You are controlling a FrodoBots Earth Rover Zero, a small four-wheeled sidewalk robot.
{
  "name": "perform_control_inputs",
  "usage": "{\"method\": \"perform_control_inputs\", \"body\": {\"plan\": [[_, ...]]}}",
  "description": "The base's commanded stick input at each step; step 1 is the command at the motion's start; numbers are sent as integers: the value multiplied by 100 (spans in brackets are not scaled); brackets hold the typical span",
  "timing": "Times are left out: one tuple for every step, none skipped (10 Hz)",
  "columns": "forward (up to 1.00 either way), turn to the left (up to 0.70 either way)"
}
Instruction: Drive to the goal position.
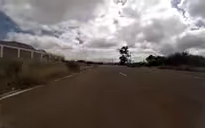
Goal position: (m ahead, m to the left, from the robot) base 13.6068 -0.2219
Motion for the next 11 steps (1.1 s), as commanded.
{"method": "perform_control_inputs", "body": {"plan": [[85, 0], [85, 0], [85, 0], [85, 0], [85, 0], [85, 0], [85, 0], [85, 0], [85, -2], [85, -5], [85, -6]]}}
